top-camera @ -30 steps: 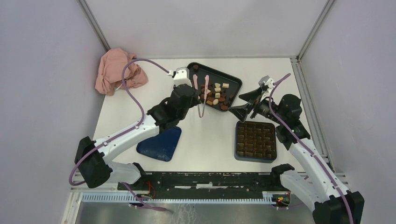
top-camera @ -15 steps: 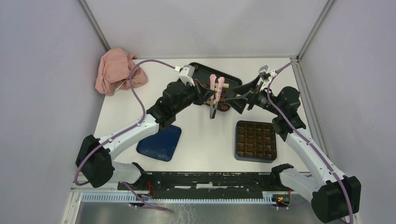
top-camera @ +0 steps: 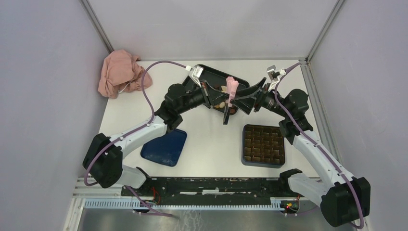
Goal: Pack the chocolate
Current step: Adjust the clamp.
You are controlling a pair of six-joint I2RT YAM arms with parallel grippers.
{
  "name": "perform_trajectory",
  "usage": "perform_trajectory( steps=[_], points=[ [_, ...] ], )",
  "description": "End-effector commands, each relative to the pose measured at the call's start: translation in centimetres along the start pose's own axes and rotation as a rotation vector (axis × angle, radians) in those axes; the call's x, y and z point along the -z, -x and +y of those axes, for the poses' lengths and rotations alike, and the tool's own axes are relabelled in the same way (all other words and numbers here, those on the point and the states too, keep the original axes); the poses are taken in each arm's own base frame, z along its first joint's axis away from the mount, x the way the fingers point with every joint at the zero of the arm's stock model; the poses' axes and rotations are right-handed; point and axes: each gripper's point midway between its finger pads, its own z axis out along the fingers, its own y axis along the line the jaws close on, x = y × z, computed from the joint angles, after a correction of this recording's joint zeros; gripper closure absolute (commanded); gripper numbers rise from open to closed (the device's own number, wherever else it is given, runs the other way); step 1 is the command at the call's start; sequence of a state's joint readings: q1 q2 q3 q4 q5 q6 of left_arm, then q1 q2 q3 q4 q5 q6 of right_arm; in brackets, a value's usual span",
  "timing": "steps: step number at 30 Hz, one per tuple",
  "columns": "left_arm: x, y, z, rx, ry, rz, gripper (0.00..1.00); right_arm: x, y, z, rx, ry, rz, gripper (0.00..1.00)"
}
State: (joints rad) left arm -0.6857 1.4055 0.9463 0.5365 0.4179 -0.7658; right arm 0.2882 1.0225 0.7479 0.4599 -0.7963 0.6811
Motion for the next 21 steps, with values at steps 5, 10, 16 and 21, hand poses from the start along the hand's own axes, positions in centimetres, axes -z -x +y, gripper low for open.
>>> perform_trajectory(
  steps=[5,10,16,21],
  points=[
    [-0.6,1.0,-3.5,0.048,-0.198,-0.002,0.98,-0.6,1.3,2.7,0.029,0.118,-0.036,0.28],
    [-1.0,0.9,-3.4,0.071,-0.211,0.014,0.98,-0.8,1.2,3.3,0.053,0.146,-0.028,0.47],
    [-1.2,0.9,-3.5,0.102,-0.235,0.014,0.98,-1.1,0.7,3.0,0.049,0.147,-0.012,0.78],
    [-1.0,0.5,-0.6,0.212,-0.186,0.01,0.98,-1.0,1.5,4.4,0.086,0.207,-0.019,1.0]
  ],
)
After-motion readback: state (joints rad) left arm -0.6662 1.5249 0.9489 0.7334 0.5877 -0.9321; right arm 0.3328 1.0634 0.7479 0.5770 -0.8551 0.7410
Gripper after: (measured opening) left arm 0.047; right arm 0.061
